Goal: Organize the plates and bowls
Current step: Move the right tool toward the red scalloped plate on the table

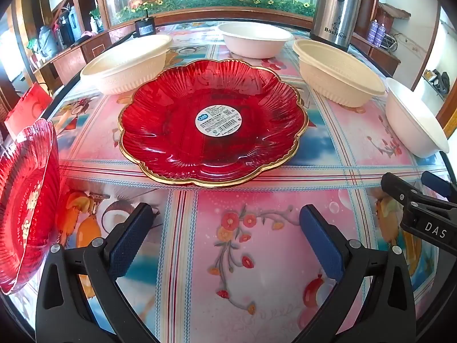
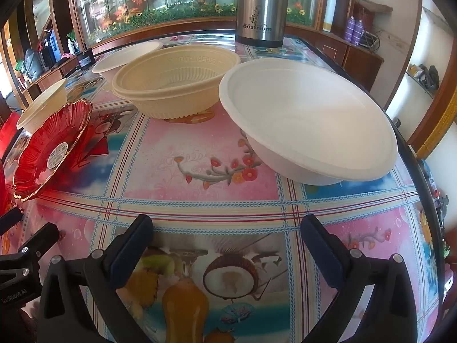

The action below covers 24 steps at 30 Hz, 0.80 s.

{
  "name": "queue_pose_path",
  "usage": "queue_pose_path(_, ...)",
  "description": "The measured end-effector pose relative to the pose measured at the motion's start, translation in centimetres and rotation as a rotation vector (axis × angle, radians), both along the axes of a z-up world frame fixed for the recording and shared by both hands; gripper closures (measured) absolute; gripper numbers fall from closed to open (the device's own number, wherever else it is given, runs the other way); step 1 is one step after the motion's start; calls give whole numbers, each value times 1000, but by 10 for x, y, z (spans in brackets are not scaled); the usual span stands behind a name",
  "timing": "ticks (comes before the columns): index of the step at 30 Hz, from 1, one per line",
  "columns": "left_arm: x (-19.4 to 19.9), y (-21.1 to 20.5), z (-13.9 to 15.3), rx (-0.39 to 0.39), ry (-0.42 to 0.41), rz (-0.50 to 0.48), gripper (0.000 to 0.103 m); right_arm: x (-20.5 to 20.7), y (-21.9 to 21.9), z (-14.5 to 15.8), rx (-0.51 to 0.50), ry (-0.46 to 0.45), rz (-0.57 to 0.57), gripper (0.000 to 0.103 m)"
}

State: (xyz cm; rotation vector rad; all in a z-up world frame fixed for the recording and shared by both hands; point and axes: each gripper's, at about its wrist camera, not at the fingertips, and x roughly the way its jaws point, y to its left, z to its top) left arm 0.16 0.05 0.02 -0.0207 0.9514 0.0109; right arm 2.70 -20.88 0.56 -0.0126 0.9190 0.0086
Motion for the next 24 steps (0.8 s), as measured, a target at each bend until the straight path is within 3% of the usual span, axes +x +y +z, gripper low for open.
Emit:
queue_pose_path(12, -8, -5, 1, 7, -5, 1, 0, 0, 0, 0, 1, 2, 0, 0)
queue_pose_path(20, 2, -5, 1, 9, 77, -12, 0, 0, 1, 0, 0, 6, 17, 0)
queue_pose_path(24, 1, -7, 10, 8, 84, -14, 0, -8, -4, 2, 10, 61, 32, 0)
